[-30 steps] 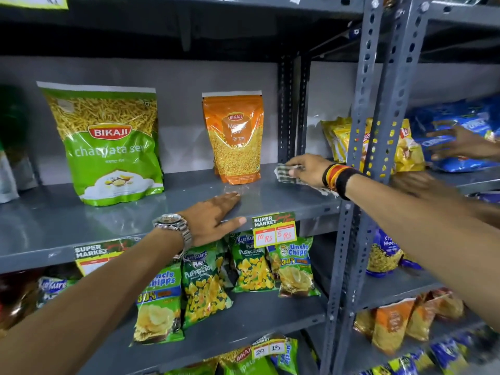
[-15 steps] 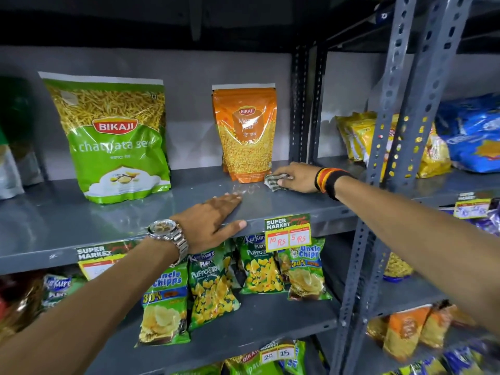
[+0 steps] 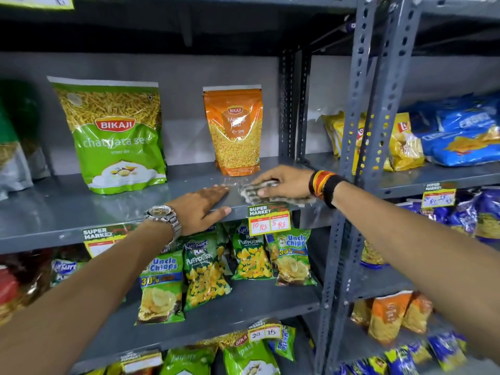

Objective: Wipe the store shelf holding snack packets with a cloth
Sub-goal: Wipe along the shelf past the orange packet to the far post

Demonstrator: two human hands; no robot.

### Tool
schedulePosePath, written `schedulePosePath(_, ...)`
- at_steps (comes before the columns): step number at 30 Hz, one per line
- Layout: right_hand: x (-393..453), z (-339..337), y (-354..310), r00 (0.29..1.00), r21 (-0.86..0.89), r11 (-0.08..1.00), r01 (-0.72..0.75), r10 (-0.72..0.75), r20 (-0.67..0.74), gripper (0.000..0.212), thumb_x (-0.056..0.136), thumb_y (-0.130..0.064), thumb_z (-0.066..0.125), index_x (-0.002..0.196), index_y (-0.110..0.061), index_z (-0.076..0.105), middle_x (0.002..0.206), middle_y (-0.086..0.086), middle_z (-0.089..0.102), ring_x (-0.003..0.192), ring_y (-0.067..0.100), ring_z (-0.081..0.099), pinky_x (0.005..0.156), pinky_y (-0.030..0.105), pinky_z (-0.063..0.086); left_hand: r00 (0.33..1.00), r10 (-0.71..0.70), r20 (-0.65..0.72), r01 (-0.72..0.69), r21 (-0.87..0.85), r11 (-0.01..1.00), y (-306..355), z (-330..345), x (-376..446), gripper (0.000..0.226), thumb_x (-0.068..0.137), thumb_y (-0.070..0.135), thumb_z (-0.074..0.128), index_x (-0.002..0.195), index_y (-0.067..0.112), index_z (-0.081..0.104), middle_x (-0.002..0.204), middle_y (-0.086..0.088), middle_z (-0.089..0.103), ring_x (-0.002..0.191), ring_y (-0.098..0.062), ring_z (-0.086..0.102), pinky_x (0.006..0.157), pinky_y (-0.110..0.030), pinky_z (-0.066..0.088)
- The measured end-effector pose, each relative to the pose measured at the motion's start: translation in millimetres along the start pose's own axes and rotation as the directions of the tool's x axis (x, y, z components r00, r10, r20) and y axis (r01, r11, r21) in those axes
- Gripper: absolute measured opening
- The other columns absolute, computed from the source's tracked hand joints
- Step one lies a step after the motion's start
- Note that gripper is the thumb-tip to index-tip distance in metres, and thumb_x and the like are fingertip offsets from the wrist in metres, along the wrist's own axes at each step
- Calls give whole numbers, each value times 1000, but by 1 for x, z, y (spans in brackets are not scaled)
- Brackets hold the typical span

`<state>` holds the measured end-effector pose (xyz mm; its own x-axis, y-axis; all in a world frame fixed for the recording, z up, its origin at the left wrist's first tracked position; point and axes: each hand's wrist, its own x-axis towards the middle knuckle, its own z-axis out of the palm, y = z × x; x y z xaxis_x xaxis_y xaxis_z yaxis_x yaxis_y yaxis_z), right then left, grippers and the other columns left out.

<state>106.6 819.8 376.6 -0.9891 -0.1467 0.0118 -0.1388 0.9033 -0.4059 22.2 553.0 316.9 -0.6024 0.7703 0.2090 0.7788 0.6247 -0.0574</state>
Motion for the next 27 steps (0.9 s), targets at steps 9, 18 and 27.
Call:
schedulePosePath(9,-24,22,-10,992,-14,1000,3,-4,-124,35,91,-34,59,126,-29,60,130,-1,61,118,21,56,97,31,41,994,-111,-18,110,-21,994,20,-4,-10,90,89,75,14,160,21,24,166,-3,29,151,-20,30,122,-36,24)
schedulePosePath(18,-93,101,47,998,119,993,-10,17,-53,33,94,-27,57,127,-29,58,127,0,53,115,17,52,99,31,41,949,-1,-316,-58,-179,982,65,43,-75,64,105,52,27,161,23,21,167,4,22,156,-11,13,127,-36,10)
schedulePosePath(27,-15,217,66,995,87,991,-104,104,10,33,94,-29,55,123,-43,58,128,2,54,123,30,48,105,54,33,981,-179,-72,156,-255,954,38,223,-108,82,98,67,6,158,17,31,164,-1,27,155,-20,18,126,-37,14)
